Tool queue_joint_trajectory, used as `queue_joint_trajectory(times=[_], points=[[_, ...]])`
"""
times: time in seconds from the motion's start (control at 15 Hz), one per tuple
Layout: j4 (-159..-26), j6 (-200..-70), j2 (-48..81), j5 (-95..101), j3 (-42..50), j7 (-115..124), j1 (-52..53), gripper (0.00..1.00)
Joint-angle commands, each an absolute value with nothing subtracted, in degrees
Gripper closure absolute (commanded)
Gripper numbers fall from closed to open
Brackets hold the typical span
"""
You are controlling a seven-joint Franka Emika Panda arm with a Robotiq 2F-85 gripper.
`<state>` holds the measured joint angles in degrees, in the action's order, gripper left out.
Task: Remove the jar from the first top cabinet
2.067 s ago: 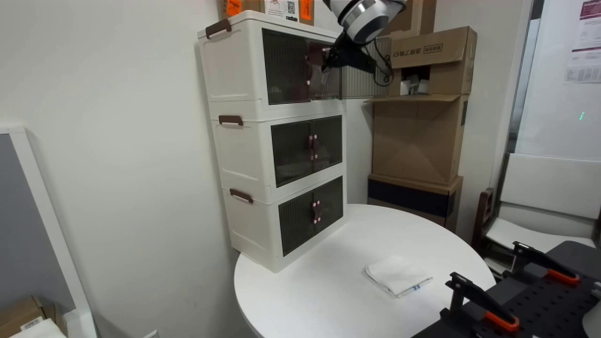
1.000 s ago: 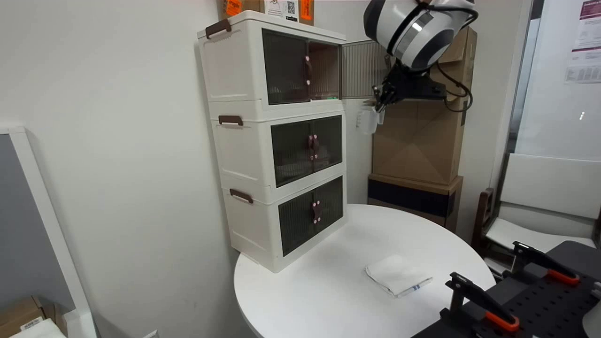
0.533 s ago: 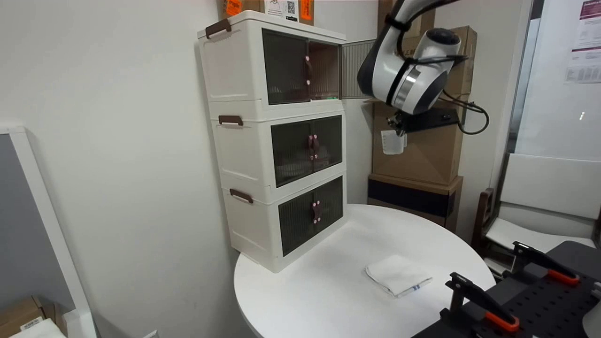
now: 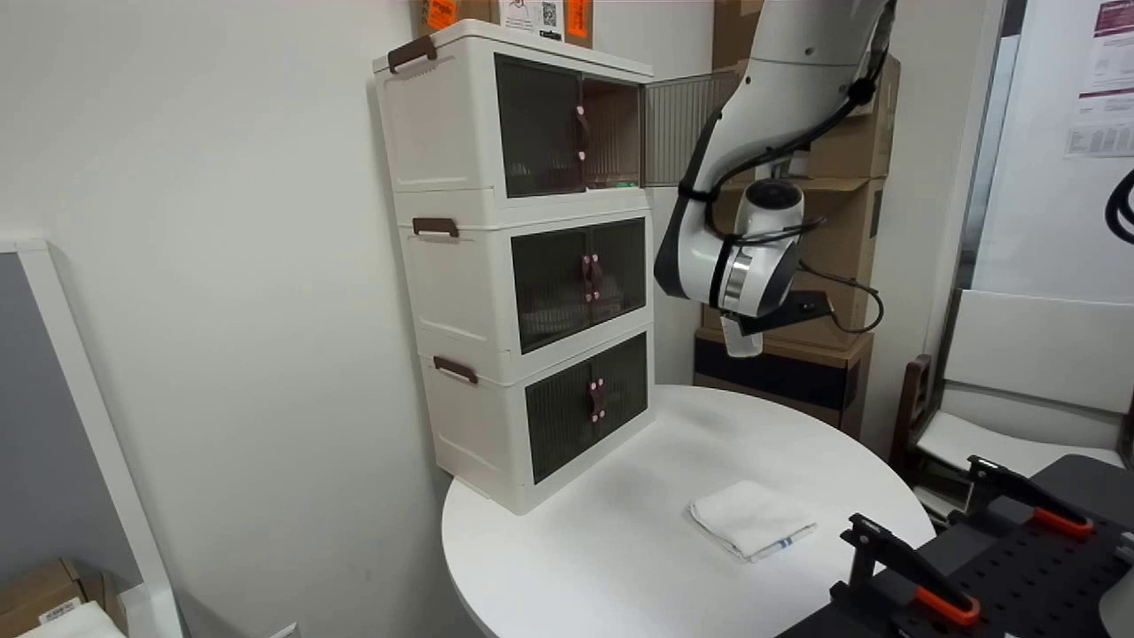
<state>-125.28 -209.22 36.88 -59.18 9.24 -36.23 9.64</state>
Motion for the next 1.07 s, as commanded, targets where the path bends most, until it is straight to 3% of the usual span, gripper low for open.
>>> queue_joint_trajectory(times=[0.0, 0.73, 1.0], points=[[-115.48, -209.38, 46.18, -56.28, 9.01, -32.63, 7.35, 1.00], [-106.44, -193.85, 58.94, -56.75, 9.80, -31.81, 3.90, 1.00], [-109.20, -193.92, 61.81, -38.02, 13.50, -14.94, 5.29, 1.00]])
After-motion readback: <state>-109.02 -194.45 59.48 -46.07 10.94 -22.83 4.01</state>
